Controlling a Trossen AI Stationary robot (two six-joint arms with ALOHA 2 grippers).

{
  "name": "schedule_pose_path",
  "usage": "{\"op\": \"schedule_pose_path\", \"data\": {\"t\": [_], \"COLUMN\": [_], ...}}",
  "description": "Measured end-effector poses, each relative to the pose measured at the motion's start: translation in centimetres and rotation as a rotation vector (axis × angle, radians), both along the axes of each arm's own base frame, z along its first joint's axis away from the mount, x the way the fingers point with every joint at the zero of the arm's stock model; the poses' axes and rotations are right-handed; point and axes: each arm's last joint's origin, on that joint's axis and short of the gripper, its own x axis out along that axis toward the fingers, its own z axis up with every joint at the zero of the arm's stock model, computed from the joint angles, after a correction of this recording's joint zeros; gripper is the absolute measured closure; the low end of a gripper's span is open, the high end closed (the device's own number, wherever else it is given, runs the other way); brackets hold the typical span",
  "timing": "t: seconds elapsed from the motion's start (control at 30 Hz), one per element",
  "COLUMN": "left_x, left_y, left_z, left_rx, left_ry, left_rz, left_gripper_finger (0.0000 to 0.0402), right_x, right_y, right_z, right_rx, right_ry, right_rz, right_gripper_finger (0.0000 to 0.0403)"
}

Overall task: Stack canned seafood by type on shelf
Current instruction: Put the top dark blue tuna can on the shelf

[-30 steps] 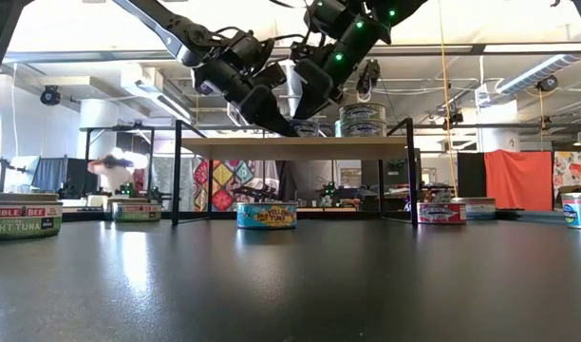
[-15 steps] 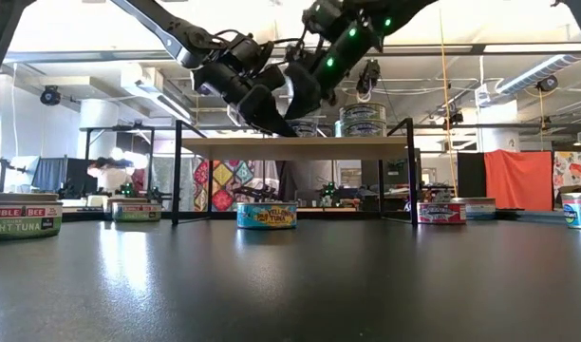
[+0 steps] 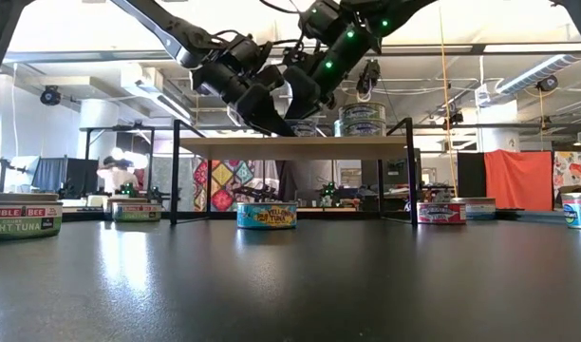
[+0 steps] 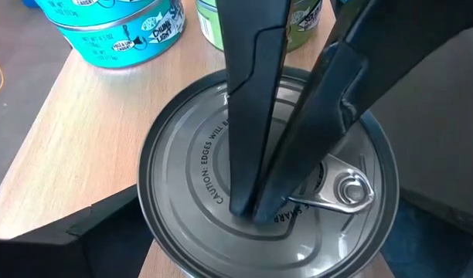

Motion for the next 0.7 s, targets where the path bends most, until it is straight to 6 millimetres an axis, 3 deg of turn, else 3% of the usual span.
{"op": "schedule_pose_path", "data": {"t": [0.4, 0.7], "left_x": [-1.0, -2.6], "left_y": [-0.2, -0.1], "left_z": [0.3, 2.0], "left_rx": [-0.015, 0.011], "left_ry": [0.083, 0.088], "left_rz": [0.069, 0.106], "left_gripper_finger": [0.0002, 0.0002], "right_x": [-0.3, -0.4], "right_y": [0.0, 0.1], "right_z": [-0.4, -0.6], "right_rx": [0.012, 0.027], "right_ry": [0.036, 0.052], "right_rz": [-0.006, -0.013], "right_gripper_finger": [0.0390, 0.0390]}}
